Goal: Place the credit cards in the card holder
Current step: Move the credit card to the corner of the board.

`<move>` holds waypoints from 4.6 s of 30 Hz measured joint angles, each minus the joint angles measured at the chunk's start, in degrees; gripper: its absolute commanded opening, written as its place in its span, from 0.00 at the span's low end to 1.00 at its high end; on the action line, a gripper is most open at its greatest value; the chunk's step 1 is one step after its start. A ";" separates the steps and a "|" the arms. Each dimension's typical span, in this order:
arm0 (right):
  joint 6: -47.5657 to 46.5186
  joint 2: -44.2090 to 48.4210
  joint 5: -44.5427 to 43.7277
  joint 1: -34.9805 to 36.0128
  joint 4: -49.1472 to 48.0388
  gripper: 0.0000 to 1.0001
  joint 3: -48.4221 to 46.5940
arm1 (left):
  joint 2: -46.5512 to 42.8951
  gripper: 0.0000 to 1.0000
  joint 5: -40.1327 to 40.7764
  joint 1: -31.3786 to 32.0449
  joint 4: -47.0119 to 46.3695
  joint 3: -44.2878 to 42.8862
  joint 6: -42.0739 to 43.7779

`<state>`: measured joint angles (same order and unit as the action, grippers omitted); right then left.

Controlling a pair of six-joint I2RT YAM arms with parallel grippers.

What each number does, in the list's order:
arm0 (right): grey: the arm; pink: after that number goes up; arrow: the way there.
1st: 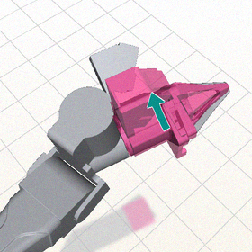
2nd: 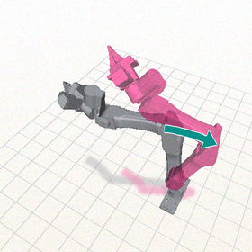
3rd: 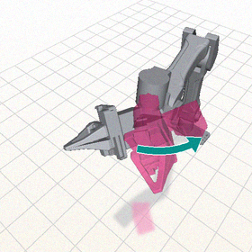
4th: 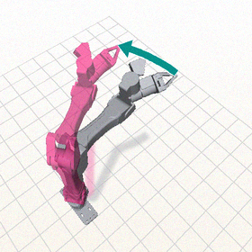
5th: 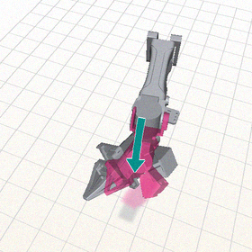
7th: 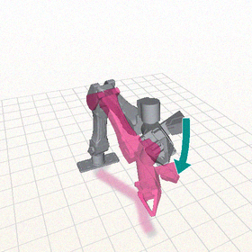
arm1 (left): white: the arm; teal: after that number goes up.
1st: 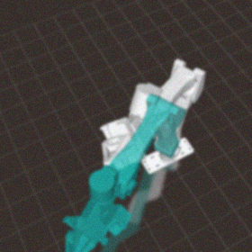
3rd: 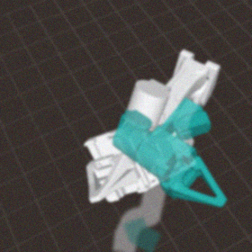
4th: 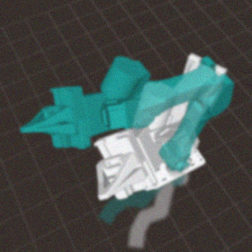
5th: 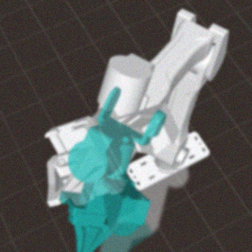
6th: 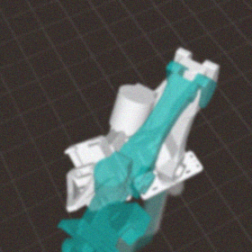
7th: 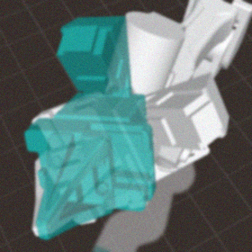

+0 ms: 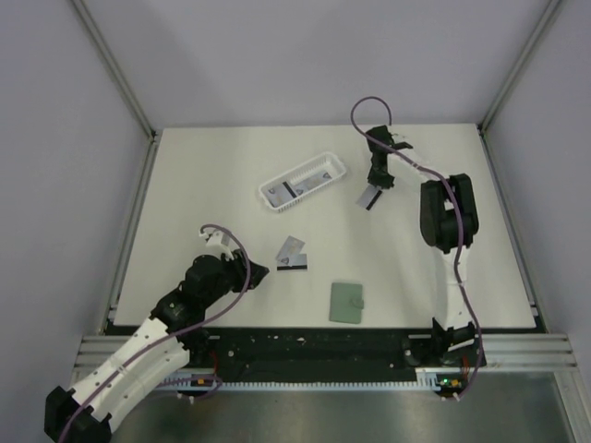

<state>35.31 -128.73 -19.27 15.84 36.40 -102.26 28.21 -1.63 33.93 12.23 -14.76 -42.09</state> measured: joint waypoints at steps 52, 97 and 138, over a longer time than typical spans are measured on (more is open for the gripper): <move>19.30 36.85 3.52 18.23 -29.38 0.44 56.83 | 0.04 0.39 -0.98 0.00 -0.09 0.37 -1.46; 26.29 36.20 -1.57 43.25 -18.16 0.44 53.35 | -0.61 0.39 -1.57 0.00 -0.70 1.51 -2.36; 10.73 32.59 13.84 45.03 -28.44 0.34 51.76 | 18.27 0.06 -10.19 0.00 -21.46 8.28 -1.49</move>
<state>46.04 -96.14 -5.43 60.86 7.97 -50.50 46.48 -11.81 33.93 -9.23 -6.48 -43.57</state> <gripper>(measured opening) 0.346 0.081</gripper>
